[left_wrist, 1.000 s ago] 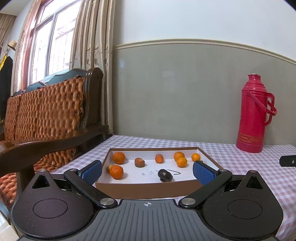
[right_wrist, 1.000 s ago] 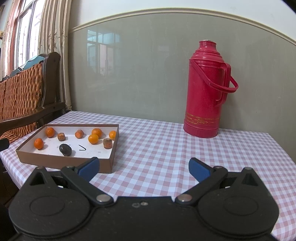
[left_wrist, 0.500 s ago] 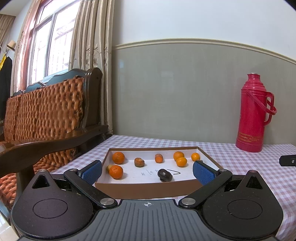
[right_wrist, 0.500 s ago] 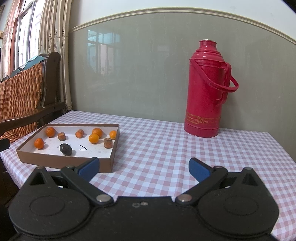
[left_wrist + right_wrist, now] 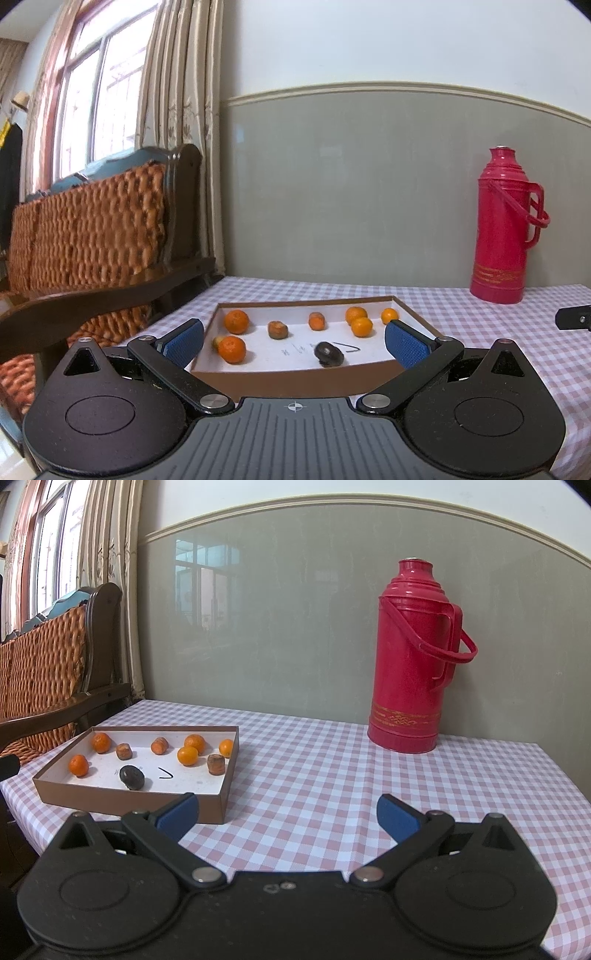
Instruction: Organize fruits
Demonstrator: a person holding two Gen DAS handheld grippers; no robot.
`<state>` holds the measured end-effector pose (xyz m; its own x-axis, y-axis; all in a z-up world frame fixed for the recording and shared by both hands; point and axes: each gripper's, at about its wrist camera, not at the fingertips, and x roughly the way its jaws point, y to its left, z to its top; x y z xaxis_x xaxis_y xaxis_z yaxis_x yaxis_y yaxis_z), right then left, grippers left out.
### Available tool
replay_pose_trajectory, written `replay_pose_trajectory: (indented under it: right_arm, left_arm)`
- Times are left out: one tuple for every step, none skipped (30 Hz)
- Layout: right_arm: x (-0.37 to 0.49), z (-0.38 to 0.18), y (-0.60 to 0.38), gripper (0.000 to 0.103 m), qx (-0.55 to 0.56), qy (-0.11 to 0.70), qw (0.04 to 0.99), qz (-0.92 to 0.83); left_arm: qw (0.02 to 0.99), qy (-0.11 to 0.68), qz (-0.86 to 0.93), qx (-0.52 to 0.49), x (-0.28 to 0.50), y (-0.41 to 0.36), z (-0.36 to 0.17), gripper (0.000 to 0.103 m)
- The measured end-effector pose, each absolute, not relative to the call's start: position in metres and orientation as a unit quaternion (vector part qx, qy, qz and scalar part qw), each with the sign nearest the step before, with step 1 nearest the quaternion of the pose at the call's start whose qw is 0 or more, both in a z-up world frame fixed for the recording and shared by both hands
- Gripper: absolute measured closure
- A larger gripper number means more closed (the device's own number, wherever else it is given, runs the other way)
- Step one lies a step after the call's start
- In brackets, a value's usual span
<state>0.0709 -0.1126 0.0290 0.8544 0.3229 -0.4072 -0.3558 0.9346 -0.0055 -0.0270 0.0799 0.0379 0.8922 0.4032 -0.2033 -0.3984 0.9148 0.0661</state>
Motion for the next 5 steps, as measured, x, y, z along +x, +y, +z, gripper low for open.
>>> replay_pose_trajectory:
  right_arm:
    - [0.0711, 0.0291, -0.1126, 0.006, -0.040, 0.204, 0.962, 0.176]
    - [0.0705, 0.0287, -0.1123, 0.006, -0.040, 0.205, 0.962, 0.176]
    - [0.0704, 0.0290, -0.1123, 0.006, -0.040, 0.205, 0.962, 0.176]
    - [0.0710, 0.0290, -0.1126, 0.006, -0.041, 0.204, 0.962, 0.177]
    - [0.0706, 0.0282, -0.1124, 0.006, -0.041, 0.204, 0.962, 0.177]
  left_arm:
    - [0.973, 0.104, 0.205, 0.013, -0.0276, 0.0791, 0.0381, 0.000]
    - [0.974, 0.100, 0.202, 0.014, -0.0286, 0.0789, 0.0382, 0.000]
    - [0.975, 0.098, 0.201, 0.014, -0.0291, 0.0783, 0.0384, 0.000]
    - [0.975, 0.100, 0.196, 0.015, -0.0289, 0.0784, 0.0383, 0.000]
    - [0.975, 0.101, 0.196, 0.016, -0.0286, 0.0785, 0.0382, 0.000]
